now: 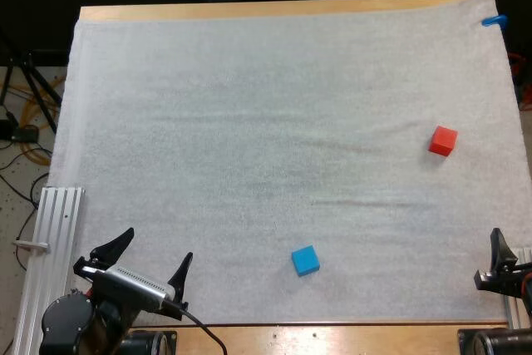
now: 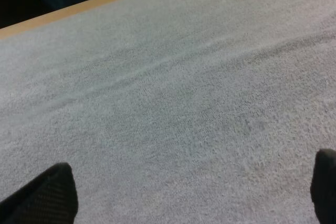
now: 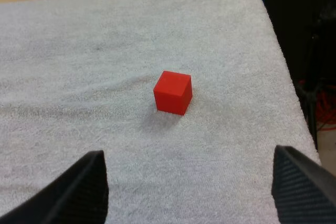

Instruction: Stack red cube on blue cube

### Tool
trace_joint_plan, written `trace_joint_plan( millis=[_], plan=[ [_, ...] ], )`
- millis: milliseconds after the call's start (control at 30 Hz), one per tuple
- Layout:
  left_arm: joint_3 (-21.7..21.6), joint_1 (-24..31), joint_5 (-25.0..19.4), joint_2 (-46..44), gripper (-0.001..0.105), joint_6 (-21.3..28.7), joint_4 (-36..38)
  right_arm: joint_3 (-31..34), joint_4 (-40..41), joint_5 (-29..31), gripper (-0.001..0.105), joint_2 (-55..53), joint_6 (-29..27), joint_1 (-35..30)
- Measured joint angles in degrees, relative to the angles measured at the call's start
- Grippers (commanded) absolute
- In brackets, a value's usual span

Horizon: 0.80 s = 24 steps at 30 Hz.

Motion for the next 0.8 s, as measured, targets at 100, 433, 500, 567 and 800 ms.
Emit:
trace_joint_plan(
  millis=[100,433,500,567,800],
  plan=[
    [0.00,0.00,0.00,0.00,0.087,0.00,0.00,0.00,0.00,0.00,0.064,0.00,0.00,0.00],
    [-0.43,-0.41,0.95,0.00,0.087,-3.26,0.00,0.00,0.00,-3.61,0.064,0.00,-0.26,0.00],
    [-1.63,-2.17,2.12,0.00,0.087,-3.60,0.59,-0.48,0.32,-4.11,0.064,0.00,-0.26,0.00],
    [-3.12,-3.76,2.14,0.00,0.087,-3.72,0.83,-1.59,1.56,-4.11,0.064,0.62,-0.26,0.00],
    [-10.42,-10.89,2.30,3.25,0.087,-3.16,4.76,-8.07,4.30,-6.31,0.064,9.72,-0.40,0.00]
  ],
)
